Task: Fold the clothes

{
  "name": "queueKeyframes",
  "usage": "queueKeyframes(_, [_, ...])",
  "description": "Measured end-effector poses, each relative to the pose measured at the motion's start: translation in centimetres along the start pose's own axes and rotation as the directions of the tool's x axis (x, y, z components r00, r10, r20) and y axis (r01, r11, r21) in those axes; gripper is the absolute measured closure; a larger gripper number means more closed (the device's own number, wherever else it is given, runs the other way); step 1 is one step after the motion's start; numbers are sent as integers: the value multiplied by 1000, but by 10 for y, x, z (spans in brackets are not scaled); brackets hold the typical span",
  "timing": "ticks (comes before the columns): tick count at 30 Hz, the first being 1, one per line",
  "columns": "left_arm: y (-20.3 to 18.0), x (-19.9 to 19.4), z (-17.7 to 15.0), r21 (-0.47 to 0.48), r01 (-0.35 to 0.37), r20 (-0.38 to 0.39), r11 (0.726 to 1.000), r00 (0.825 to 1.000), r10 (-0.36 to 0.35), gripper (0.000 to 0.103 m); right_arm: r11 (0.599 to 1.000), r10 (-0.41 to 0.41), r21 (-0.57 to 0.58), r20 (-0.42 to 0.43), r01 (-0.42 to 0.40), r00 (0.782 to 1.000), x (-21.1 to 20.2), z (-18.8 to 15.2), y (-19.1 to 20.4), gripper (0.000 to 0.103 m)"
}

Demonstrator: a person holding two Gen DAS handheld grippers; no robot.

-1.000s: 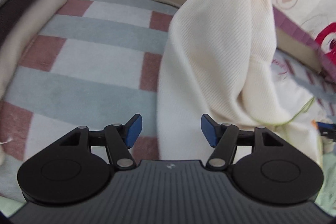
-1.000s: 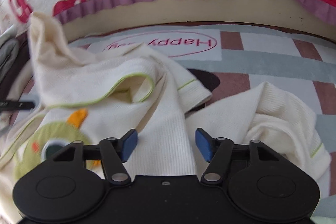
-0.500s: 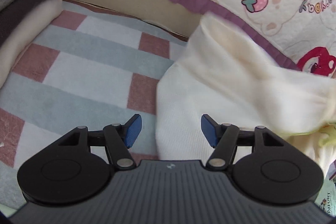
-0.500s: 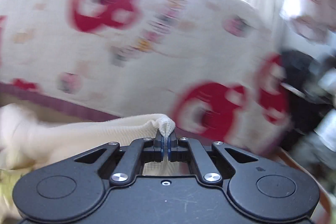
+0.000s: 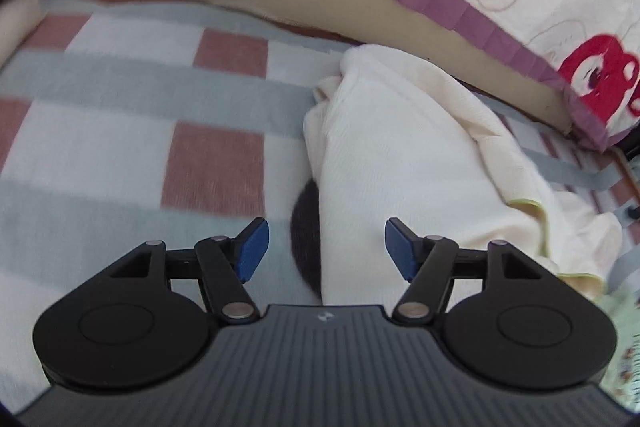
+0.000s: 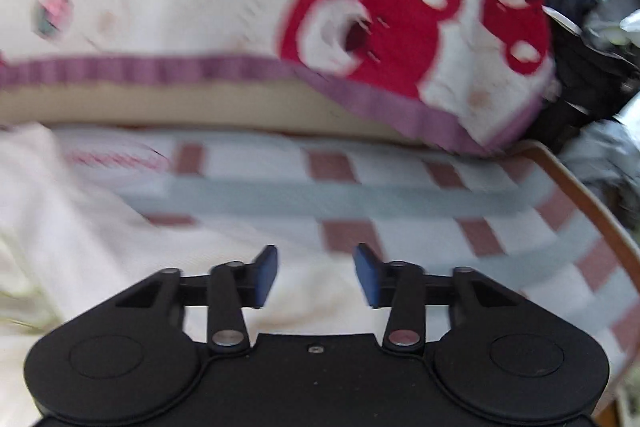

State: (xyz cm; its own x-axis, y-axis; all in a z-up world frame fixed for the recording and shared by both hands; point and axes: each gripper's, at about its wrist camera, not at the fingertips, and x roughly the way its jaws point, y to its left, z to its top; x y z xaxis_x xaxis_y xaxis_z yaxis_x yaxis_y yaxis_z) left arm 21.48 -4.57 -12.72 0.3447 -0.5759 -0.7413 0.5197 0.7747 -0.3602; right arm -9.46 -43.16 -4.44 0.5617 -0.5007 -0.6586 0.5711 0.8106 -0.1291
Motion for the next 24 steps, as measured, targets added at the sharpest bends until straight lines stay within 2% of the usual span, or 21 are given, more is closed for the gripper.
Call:
queueKeyframes(2, [3, 12, 8, -23, -9, 14, 1000, 1000, 9, 37, 995, 93, 31, 24, -94, 995, -6, -4, 0, 47])
queueKeyframes(4, [6, 22, 17, -50, -10, 21, 999, 1000, 11, 37, 969, 223, 104, 23, -224, 975, -11, -16, 2, 45])
queueKeyframes(5, [5, 27, 20, -56, -5, 21, 998, 1000, 7, 37, 944, 296, 147, 12, -294, 955, -13, -25, 3, 44])
queueKeyframes(7, [2, 38, 26, -60, 11, 16, 998, 1000, -11, 35, 882, 431, 230, -33, -412, 902, -10, -45, 6, 40])
queueKeyframes(10, [-3, 53, 34, -67, 37, 8, 997, 999, -36, 35, 785, 544, 388, -58, -484, 837, 3, -71, 9, 40])
queueKeyframes(12, [-7, 61, 37, -69, 54, 12, 996, 999, -53, 35, 709, 595, 508, -60, -489, 801, 19, -84, 10, 38])
queueKeyframes(13, [-10, 63, 35, -63, 64, 16, 996, 998, -63, 42, 675, 611, 560, -59, -481, 789, 28, -88, 11, 37])
queueKeyframes(14, [-14, 65, 34, -48, 75, 10, 996, 997, -75, 59, 657, 609, 595, -58, -463, 791, 36, -91, 13, 37])
queueKeyframes(15, [-18, 66, 33, -27, 81, -3, 996, 997, -81, 98, 662, 589, 603, -51, -446, 806, 40, -91, 16, 38])
queueKeyframes(17, [-27, 57, 30, 17, 56, 23, 998, 998, -56, 97, 690, 537, 590, -30, -418, 843, 42, -87, 21, 41])
queueKeyframes(18, [-33, 47, 28, 50, 39, 66, 998, 997, -42, 97, 704, 509, 584, -19, -404, 860, 42, -85, 24, 51])
queueKeyframes(19, [-39, 35, 26, 83, 22, 117, 996, 993, -31, 97, 734, 489, 544, -8, -407, 872, 40, -81, 27, 82])
queueKeyframes(20, [-46, 22, 24, 114, 3, 167, 993, 986, -23, 97, 773, 476, 476, 4, -420, 880, 34, -75, 30, 94])
queueKeyframes(22, [-58, -5, 23, 163, -37, 248, 986, 969, -5, 97, 832, 449, 344, 39, -434, 893, 20, -64, 37, 94])
queueKeyframes(24, [-64, -38, 20, 170, -50, 321, 984, 947, -8, 97, 839, 441, 305, 104, -451, 891, -1, -51, 34, 94])
